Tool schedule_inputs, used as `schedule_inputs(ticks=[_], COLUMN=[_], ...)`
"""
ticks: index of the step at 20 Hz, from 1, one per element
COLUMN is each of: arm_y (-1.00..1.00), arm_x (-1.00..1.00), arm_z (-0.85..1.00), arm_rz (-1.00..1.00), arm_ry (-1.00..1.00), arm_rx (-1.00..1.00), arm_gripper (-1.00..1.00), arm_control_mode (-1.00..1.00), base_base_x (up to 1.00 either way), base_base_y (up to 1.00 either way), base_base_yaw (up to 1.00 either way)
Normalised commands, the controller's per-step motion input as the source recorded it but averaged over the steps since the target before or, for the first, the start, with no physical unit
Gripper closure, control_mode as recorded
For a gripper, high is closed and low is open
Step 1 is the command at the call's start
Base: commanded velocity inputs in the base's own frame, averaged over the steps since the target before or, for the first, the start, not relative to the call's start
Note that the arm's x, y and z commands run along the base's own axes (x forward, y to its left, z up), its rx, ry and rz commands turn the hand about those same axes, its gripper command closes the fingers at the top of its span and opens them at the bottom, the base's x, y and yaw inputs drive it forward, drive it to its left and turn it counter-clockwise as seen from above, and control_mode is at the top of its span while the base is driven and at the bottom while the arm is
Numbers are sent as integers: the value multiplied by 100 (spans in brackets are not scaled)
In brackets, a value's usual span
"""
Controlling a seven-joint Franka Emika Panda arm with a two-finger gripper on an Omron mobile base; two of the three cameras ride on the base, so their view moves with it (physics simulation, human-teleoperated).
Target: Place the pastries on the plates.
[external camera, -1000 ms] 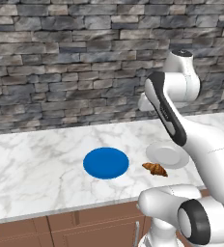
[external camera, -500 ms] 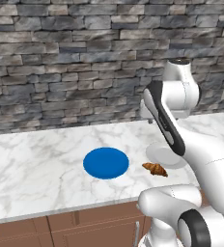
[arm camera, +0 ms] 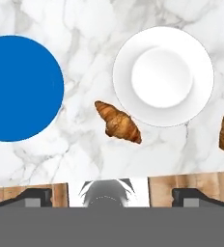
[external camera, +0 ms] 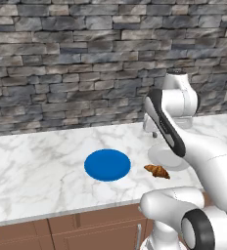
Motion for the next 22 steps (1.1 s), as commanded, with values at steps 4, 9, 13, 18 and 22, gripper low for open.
schedule_inputs(ticks=[4,9,13,18,22], arm_y=[0,-6,-21,0,-3], arm_x=[-1,8,14,1,11], arm_z=[-55,-52,-57,-51,-45], arm_rz=[34,49,28,1,1], arm_ry=[3,-3,-12,2,4], arm_rx=[-8,-5,9,1,0], arm_gripper=[-100,-100,-100,-100,-100], arm_control_mode=[-100,-100,-100,-100,-100], base_base_x=[0,0,0,0,0], base_base_y=[0,0,0,0,0], base_base_yaw=[0,0,0,0,0])
